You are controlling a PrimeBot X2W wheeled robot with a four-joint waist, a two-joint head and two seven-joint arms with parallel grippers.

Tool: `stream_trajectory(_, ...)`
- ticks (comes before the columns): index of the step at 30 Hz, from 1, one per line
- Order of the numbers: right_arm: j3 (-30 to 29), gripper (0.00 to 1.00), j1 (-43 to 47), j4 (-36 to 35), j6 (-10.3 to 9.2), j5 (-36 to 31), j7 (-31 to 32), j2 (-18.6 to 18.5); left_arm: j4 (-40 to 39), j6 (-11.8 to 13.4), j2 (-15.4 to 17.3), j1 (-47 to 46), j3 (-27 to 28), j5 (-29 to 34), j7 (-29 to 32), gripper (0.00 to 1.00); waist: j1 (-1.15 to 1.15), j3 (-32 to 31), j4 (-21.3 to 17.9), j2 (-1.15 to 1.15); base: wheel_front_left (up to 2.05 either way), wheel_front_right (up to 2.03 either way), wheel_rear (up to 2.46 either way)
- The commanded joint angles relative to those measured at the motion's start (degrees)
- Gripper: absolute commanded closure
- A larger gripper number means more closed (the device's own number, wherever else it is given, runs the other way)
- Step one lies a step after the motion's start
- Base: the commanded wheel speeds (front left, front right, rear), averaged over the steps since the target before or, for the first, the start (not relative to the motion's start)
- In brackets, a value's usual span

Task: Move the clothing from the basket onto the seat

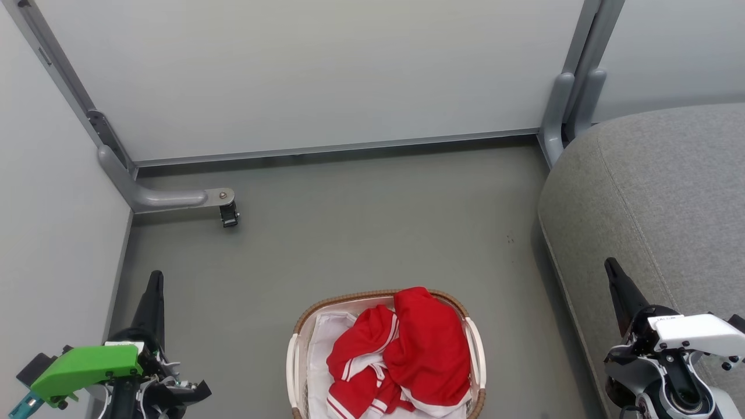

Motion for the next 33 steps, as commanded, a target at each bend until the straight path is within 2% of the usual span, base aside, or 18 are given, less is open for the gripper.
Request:
stream_trajectory(1,-0.1,1.0,0.5,0.0,0.04,-0.1,0.0,-0.2,0.0,-0.3,0.0,-0.7,0.2,0.5,0.1,1.0,0.0,0.0,0.0,0.0,0.0,0.0,0.0)
stream_trajectory(33,-0.2,1.0,0.5,0.0,0.04,-0.2,0.0,-0.1,0.0,-0.3,0.0,-0.7,0.2,0.5,0.1,1.0,0.0,0.0,0.0,0.0,0.0,0.0,0.0)
